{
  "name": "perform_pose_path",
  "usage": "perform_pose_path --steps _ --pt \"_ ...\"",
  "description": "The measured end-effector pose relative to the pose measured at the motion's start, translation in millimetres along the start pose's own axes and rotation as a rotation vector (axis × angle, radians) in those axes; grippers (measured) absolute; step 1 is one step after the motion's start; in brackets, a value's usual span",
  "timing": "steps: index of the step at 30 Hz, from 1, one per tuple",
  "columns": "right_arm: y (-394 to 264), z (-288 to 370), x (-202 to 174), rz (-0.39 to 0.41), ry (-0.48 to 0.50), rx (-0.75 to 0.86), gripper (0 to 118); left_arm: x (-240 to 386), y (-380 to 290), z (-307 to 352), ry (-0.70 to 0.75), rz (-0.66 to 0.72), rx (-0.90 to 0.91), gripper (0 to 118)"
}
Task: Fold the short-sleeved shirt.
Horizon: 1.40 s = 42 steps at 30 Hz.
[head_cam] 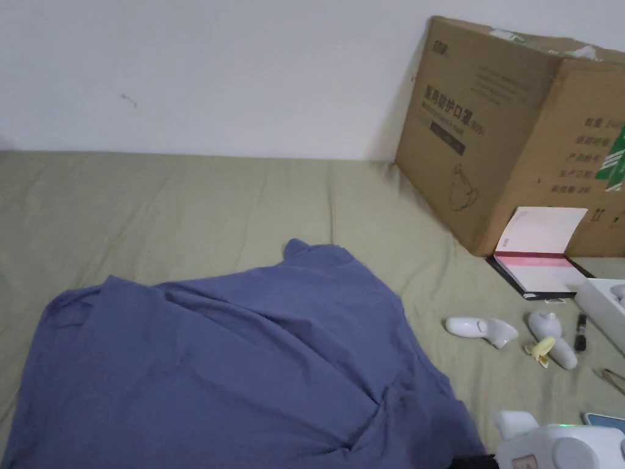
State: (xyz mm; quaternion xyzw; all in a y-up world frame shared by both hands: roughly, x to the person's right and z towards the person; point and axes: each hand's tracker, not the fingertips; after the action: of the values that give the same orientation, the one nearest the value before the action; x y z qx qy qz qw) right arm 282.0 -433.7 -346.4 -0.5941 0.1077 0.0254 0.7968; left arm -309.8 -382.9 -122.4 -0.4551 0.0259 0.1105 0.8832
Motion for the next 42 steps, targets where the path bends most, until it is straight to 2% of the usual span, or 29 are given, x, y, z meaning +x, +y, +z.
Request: perform_pose_path --steps 1,2,3,5,6,7,8,10,13,17,19,24,29,31,32,33,34,35,36,37,38,41,42 --pt "-1.4 -0.7 -0.9 0.02 0.004 -0.01 88 1.4 1.3 -2.0 0.011 -0.003 -0.015 3" --pt "-5.2 -1.0 -4.4 0.052 -0.033 0.01 85 2.3 1.2 -3.1 0.017 -0.003 -0.023 3" --pt "-5.9 5.7 -5.4 0.072 -0.025 0.038 67 2.8 0.8 -3.3 0.017 0.002 -0.026 3" --pt "-4.1 17.3 -5.2 0.076 0.018 0.055 18 0.9 0.8 -4.6 0.019 0.012 -0.03 3" --pt "-8.3 21.0 -9.0 0.082 0.033 0.067 4 1.3 1.4 -4.2 0.019 0.016 -0.028 3" --pt "-8.1 25.5 -8.0 0.091 0.039 0.081 4 2.2 2.4 -3.1 0.015 0.022 -0.026 3" --pt "-7.0 29.1 -8.2 0.082 0.095 0.089 4 3.1 3.5 -1.8 0.016 0.023 -0.021 3" --pt "-6.4 39.5 -14.5 0.092 0.066 0.096 4 1.0 7.5 0.4 0.017 0.025 -0.009 3" --pt "3.5 57.1 -14.5 0.085 0.085 0.132 4 -1.3 15.2 6.2 0.005 0.043 0.012 3" --pt "30.2 85.8 -15.4 0.04 0.146 0.224 4 -9.9 38.1 16.8 -0.039 0.116 0.079 3" --pt "55.0 94.9 -14.9 -0.009 0.186 0.263 4 -14.4 57.5 18.1 -0.052 0.154 0.134 3" --pt "134.5 82.7 -26.5 -0.078 0.23 0.301 4 -18.7 120.4 -12.5 -0.011 0.217 0.206 3" --pt "213.5 26.0 -33.3 -0.12 0.202 0.288 4 -35.0 183.5 -74.7 0.018 0.253 0.18 3" --pt "231.9 4.3 -35.9 -0.148 0.189 0.29 8 -38.7 198.2 -93.9 0.019 0.255 0.162 4" --pt "236.0 -1.5 -38.7 -0.157 0.182 0.315 21 -38.5 203.2 -100.5 0.022 0.252 0.16 9" --pt "238.0 -3.8 -43.3 -0.152 0.152 0.379 64 -37.1 205.0 -105.1 0.035 0.241 0.164 25" --pt "239.2 -5.0 -43.4 -0.138 0.114 0.44 100 -36.0 205.5 -105.8 0.056 0.232 0.181 39" --pt "237.7 -4.9 -45.0 -0.152 0.108 0.487 118 -36.6 204.8 -104.4 0.057 0.227 0.199 57" --pt "233.5 -1.7 -44.5 -0.167 0.145 0.51 117 -36.7 203.6 -101.2 0.042 0.233 0.217 93" --pt "223.0 8.6 -41.8 -0.202 0.15 0.565 117 -36.7 198.4 -97.4 0.016 0.24 0.24 118" --pt "220.3 9.0 -33.8 -0.189 0.189 0.557 117 -35.7 193.8 -93.7 0.005 0.245 0.256 116" --pt "186.9 33.2 -31.8 -0.15 0.205 0.577 117 -29.7 174.5 -64.4 -0.047 0.233 0.338 114" --pt "181.2 40.2 -49.7 -0.134 0.201 0.591 117 -26.1 166.3 -54.6 -0.042 0.229 0.344 114"
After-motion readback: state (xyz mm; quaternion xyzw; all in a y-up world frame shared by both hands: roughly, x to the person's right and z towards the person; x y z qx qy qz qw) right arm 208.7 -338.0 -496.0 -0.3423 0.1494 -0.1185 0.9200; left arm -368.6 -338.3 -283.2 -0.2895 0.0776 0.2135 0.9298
